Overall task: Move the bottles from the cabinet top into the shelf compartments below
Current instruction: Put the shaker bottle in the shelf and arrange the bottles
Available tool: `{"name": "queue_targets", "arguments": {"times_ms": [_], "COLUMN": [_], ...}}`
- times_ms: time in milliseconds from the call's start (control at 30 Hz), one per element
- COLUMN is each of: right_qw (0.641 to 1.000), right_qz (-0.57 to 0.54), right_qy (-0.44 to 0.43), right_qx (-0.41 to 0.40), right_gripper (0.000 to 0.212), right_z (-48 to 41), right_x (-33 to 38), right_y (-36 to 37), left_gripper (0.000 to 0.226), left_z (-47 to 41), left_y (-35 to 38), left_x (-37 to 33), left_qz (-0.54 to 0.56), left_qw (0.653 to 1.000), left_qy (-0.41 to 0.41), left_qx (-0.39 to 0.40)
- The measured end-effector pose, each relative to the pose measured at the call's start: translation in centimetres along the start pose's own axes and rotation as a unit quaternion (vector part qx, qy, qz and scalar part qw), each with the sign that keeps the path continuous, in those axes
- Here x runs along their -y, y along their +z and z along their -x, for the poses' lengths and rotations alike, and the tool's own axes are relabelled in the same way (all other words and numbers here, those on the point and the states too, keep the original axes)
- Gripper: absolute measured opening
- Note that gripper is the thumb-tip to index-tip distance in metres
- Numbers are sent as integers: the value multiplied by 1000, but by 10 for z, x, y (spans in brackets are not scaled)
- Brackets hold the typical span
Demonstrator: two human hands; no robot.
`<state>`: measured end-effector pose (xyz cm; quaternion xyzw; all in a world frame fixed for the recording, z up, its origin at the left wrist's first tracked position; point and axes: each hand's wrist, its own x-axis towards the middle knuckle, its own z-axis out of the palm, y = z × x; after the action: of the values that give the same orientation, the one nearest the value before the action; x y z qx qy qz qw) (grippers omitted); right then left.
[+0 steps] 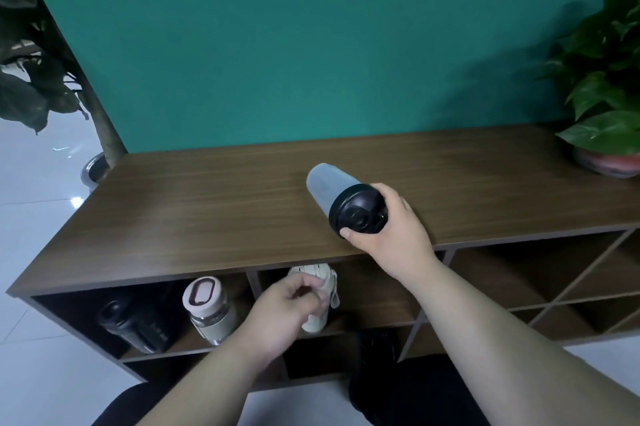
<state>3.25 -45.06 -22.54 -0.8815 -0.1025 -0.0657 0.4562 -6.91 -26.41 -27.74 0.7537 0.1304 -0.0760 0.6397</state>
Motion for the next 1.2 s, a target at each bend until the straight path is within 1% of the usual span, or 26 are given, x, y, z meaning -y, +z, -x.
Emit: {"name": "queue_targets", "arguments": {"times_ms": [100, 200, 233, 300, 367, 400, 467, 533, 567, 667, 733, 833, 933, 1000, 1067, 1133, 1167, 1200], "right_qw": [999, 991, 985, 970, 953, 944, 928, 920, 920, 929, 932, 940, 950, 960, 971, 979, 981, 981], "right_qz": [-32, -106, -138, -197, -250, -269, -283, -278, -276, -281, -281, -237, -178, -123, -61, -12, 16, 42], "right_qy": [-12, -11, -16, -24, -21, -16, -8, 11, 27, 78, 126, 198, 231, 223, 195, 152, 132, 119], "right_qx": [25, 85, 107, 139, 168, 189, 241, 277, 278, 230, 193, 144, 113, 115, 124, 134, 141, 148], "right_gripper": [83, 77, 75, 73, 75, 77, 78, 80, 81, 78, 83, 91, 100, 103, 102, 92, 90, 93], "right_z": [37, 66, 73, 83, 87, 87, 86, 82, 81, 83, 88, 90, 81, 70, 59, 52, 49, 46], "right_x": [-1, -4, -7, -17, -27, -33, -42, -52, -56, -72, -81, -90, -99, -100, -99, -100, -102, -104], "right_y": [-14, -35, -41, -53, -63, -67, -74, -80, -82, -76, -61, -34, -17, -10, -1, 9, 12, 14], "left_gripper": [27, 47, 50, 58, 72, 78, 85, 88, 87, 87, 76, 73, 67, 65, 63, 68, 70, 71], "left_z": [0, 4, 7, 10, 13, 13, 13, 14, 15, 12, 5, -10, -28, -42, -55, -68, -75, -82], "left_y": [4, 8, 8, 9, 11, 12, 16, 21, 24, 32, 39, 56, 73, 81, 89, 99, 104, 109], "left_x": [-5, -9, -9, -6, 1, 5, 11, 18, 23, 45, 61, 80, 98, 106, 106, 106, 108, 109], "left_qz": [17, 57, 84, 159, 234, 258, 268, 247, 237, 237, 234, 181, 117, 47, -42, -98, -110, -124], "left_qw": [1000, 998, 995, 984, 962, 953, 947, 952, 955, 956, 960, 975, 986, 991, 990, 990, 991, 991], "left_qy": [17, 40, 48, 59, 55, 49, 33, 15, 8, -12, -22, -16, -20, -20, -22, -16, -13, -7], "left_qx": [-2, 7, 15, 55, 126, 153, 176, 177, 179, 174, 152, 130, 116, 127, 130, 97, 77, 56]}}
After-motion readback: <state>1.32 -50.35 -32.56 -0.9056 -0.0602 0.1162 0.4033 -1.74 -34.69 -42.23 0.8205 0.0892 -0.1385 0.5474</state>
